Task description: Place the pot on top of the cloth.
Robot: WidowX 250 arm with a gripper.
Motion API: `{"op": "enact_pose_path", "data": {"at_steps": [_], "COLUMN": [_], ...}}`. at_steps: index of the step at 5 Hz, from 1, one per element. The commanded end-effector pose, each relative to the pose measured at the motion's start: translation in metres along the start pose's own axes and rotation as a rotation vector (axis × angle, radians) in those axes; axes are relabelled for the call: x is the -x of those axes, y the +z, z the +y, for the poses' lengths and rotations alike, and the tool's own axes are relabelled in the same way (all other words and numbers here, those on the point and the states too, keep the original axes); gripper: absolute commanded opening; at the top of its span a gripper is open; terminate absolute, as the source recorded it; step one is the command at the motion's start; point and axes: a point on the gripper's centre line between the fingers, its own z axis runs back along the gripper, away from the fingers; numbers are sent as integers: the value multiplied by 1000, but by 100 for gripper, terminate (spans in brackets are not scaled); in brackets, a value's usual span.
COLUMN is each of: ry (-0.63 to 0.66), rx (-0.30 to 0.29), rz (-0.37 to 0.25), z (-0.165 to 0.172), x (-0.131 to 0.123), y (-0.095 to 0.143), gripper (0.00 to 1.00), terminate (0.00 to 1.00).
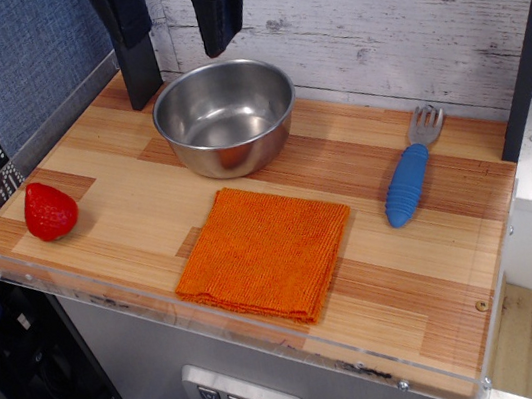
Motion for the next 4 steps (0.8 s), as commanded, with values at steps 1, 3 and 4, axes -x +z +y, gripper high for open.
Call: {"op": "enact_pose_path", "data": {"at_steps": [1,3,4], "ry": [0,40,35], "rx": [0,23,18], "rz": [0,-5,-19], "z": [0,22,31], "x": [0,-41,-60], "y": [0,-21,-42], "gripper": [100,100,100], "terminate": [0,0,0]}}
